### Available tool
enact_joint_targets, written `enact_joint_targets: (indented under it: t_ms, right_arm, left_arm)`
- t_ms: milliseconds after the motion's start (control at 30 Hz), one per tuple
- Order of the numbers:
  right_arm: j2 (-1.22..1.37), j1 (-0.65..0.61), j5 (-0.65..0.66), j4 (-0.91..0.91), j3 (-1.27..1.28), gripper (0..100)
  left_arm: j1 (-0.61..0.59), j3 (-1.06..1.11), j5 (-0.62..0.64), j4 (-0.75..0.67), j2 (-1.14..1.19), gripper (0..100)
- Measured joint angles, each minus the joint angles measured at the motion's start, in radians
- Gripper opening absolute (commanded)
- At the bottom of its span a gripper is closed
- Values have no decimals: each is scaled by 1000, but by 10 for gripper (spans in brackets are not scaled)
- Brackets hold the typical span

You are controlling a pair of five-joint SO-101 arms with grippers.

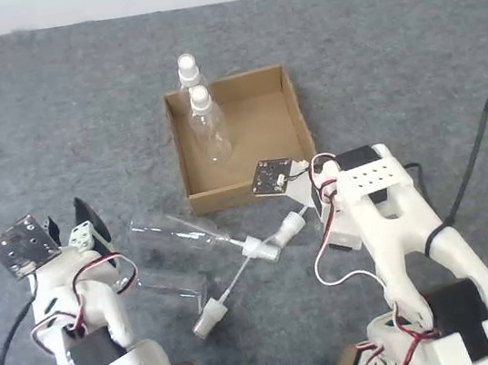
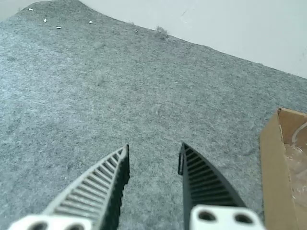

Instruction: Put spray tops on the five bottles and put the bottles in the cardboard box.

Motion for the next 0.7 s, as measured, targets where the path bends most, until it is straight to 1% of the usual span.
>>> enact_joint_targets:
  t_ms: [133,233,300,500,700]
  right_arm:
    - [0,0,0,0,0,174]
    - [25,-2,0,-2,-3,236]
    - [54,-2,0,-2,-5,247]
    - [112,0,0,-2,-2,125]
    - [112,0,-3,-2,-9,73]
  left_arm:
    - [0,0,0,0,0,163]
    - [0,0,0,0,0,163]
    - [0,0,0,0,0,163]
    - [0,0,0,0,0,163]
    - [0,0,0,0,0,163]
